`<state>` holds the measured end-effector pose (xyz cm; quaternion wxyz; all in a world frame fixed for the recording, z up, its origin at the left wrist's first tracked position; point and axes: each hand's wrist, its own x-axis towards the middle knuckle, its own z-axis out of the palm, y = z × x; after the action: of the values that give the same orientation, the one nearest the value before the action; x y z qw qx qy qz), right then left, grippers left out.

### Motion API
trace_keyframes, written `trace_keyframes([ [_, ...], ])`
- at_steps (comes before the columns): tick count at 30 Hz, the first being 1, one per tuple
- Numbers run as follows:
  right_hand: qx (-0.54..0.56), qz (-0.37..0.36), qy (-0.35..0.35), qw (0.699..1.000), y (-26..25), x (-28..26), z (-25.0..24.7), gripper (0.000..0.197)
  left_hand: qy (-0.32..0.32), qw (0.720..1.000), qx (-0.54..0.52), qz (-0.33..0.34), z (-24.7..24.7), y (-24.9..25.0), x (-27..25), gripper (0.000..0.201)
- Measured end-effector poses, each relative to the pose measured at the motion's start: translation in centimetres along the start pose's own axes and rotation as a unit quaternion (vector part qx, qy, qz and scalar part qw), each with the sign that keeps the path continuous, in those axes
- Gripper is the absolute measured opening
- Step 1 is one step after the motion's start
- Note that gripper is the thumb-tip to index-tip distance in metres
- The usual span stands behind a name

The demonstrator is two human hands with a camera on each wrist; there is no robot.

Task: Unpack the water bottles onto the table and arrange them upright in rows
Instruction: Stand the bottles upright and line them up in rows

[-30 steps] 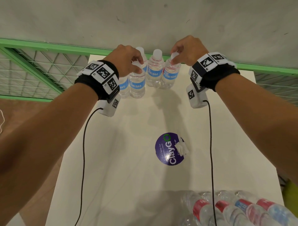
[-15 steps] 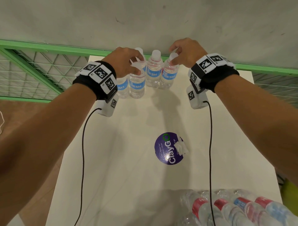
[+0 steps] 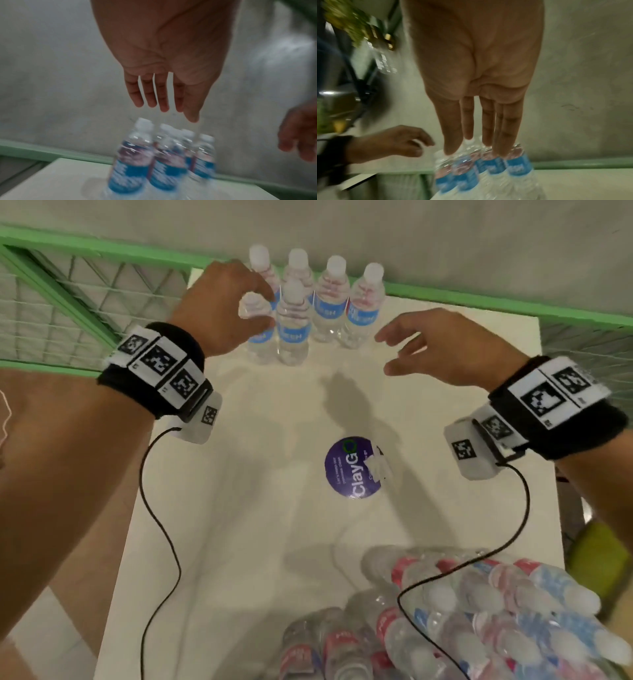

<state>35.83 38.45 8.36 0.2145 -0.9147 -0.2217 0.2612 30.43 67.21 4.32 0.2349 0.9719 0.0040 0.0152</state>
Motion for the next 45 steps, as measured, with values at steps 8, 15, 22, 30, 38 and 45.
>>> trace_keyframes([
  [8,-0.138,-0.045,-0.327,0.934,-1.2,-15.9,7.6,0.036,-0.332,0.905,-0.084,0.252,7.6,11.5,-15.5,0.022],
  [15,-0.260,-0.020,-0.356,0.897,1.7,-20.2,10.8,0.040,-0.585,0.740,-0.057,0.328,10.1,16.2,-23.3,0.044],
  [22,-0.195,-0.023,-0.281,0.939,2.9,-19.2,11.0,0.024,-0.562,0.741,-0.032,0.367,10.7,17.1,-24.6,0.035],
  [30,-0.092,0.016,-0.179,0.979,1.4,-14.1,8.0,0.018,-0.446,0.864,-0.077,0.221,7.4,13.3,-17.4,0.030],
  [38,-0.049,0.022,-0.053,0.997,-0.2,-4.8,4.6,0.014,-0.276,0.956,-0.034,0.094,3.8,8.8,-6.5,0.030],
  [45,-0.029,0.030,0.026,0.999,0.1,0.7,3.8,0.022,-0.231,0.971,-0.013,0.063,3.7,6.7,-1.6,0.033],
])
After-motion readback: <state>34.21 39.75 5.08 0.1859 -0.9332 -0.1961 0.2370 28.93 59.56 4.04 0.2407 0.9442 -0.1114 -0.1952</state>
